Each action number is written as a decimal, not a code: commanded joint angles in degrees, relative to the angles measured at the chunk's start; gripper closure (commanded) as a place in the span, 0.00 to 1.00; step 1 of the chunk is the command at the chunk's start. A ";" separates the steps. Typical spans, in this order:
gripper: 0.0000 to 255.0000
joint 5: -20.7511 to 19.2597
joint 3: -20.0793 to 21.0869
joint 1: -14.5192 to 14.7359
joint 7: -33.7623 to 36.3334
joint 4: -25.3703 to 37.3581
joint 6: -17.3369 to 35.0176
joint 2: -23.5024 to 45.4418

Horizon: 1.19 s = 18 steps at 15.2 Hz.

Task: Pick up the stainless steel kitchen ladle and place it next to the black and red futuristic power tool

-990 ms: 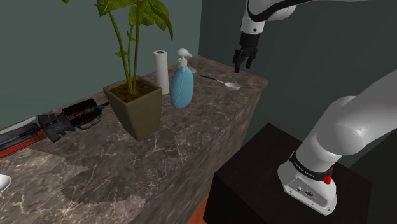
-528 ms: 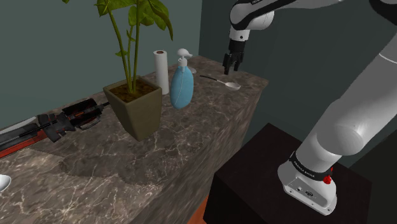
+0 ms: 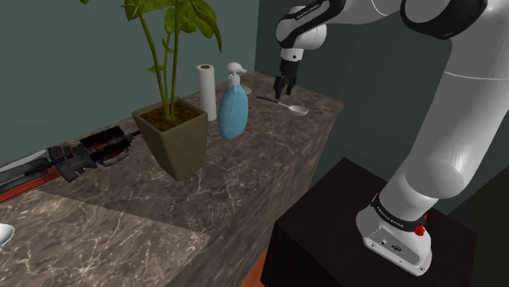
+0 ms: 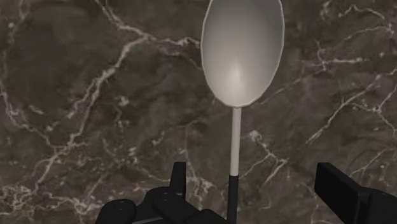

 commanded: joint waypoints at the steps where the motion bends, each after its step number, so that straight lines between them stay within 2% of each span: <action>1: 0.00 0.72 0.11 -0.30 -0.83 0.83 0.85 1.80; 7: 0.00 1.58 0.48 -0.24 -1.39 -1.31 4.66 3.55; 14: 0.00 1.58 0.48 -0.24 -1.39 -1.31 4.65 3.54; 15: 1.00 1.58 0.48 -0.24 -1.39 -1.31 4.65 3.54; 18: 1.00 1.58 0.48 -0.24 -1.39 -1.31 4.65 3.54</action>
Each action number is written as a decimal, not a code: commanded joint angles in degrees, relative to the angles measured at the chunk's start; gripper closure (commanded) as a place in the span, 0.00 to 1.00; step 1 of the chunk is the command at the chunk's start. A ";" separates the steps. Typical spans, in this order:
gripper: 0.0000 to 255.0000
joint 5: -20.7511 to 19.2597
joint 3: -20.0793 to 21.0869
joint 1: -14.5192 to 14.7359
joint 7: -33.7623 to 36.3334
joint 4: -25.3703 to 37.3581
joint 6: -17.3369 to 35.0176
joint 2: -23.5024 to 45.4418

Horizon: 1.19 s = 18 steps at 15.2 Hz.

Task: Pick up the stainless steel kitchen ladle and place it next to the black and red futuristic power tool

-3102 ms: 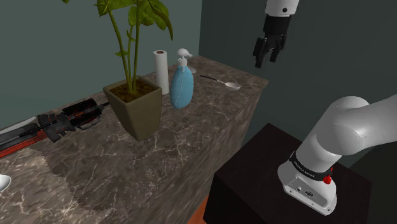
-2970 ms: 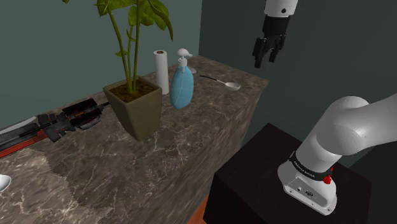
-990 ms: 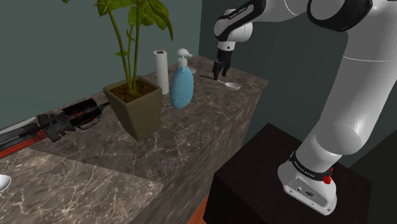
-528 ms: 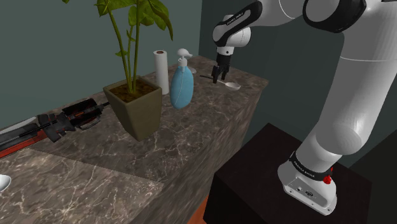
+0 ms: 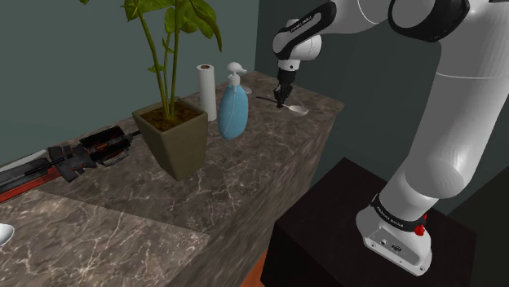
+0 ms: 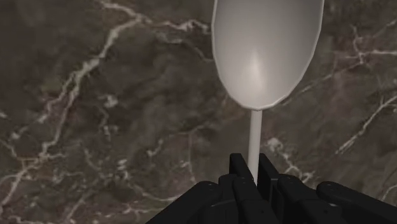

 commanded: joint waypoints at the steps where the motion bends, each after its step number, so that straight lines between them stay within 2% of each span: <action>1: 1.00 0.00 0.00 0.00 0.00 0.00 0.00 0.00; 6: 1.00 0.00 0.00 0.00 0.00 -0.01 0.01 0.00; 18: 1.00 -1.85 -0.51 0.27 1.77 4.15 -7.98 -4.10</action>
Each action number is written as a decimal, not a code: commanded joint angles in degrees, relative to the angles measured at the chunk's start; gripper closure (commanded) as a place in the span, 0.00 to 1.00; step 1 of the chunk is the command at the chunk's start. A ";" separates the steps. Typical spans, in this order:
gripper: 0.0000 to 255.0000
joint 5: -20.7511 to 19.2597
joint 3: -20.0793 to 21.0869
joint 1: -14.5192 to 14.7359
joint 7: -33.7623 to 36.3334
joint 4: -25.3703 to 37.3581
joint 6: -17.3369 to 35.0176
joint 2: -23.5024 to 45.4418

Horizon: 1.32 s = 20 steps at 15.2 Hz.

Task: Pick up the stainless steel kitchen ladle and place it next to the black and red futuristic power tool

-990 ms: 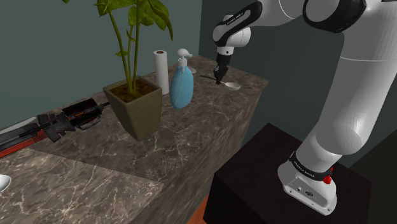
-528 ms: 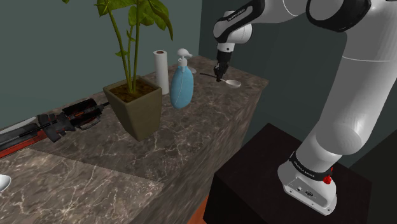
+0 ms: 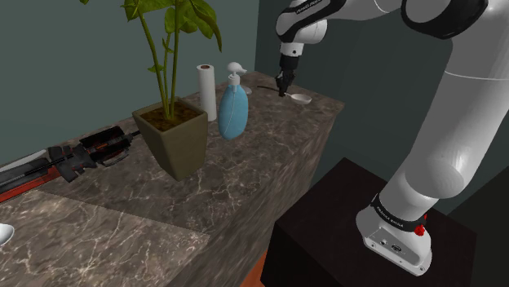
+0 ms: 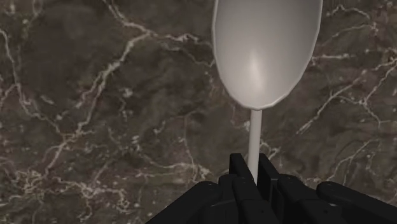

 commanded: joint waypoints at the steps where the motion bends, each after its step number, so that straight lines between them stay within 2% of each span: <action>1: 1.00 -0.28 -0.03 0.09 0.39 0.87 -1.47 -0.62; 19: 1.00 -1.67 -0.34 0.06 2.23 10.89 -14.22 -3.58; 20: 1.00 -1.67 0.21 0.81 3.51 10.85 -14.06 -3.61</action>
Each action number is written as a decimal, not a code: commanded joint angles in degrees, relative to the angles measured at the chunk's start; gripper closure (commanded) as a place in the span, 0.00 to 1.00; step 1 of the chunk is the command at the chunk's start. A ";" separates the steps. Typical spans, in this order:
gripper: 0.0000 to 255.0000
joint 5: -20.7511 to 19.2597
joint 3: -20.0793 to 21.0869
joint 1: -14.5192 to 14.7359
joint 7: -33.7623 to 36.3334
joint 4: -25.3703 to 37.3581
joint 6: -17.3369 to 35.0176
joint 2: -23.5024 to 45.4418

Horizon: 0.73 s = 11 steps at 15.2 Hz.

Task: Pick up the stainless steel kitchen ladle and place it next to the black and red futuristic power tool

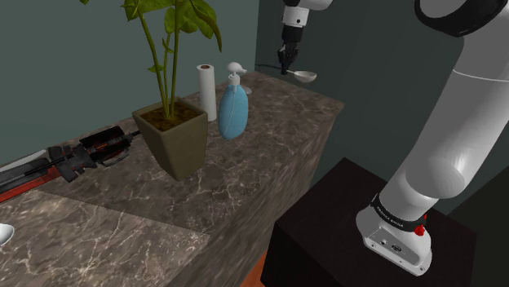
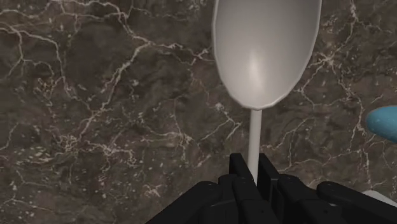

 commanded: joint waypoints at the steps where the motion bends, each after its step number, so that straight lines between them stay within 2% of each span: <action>1: 1.00 0.00 0.77 1.04 1.83 0.28 -0.12 -0.02; 11: 1.00 0.39 6.05 8.09 14.16 4.49 0.30 3.19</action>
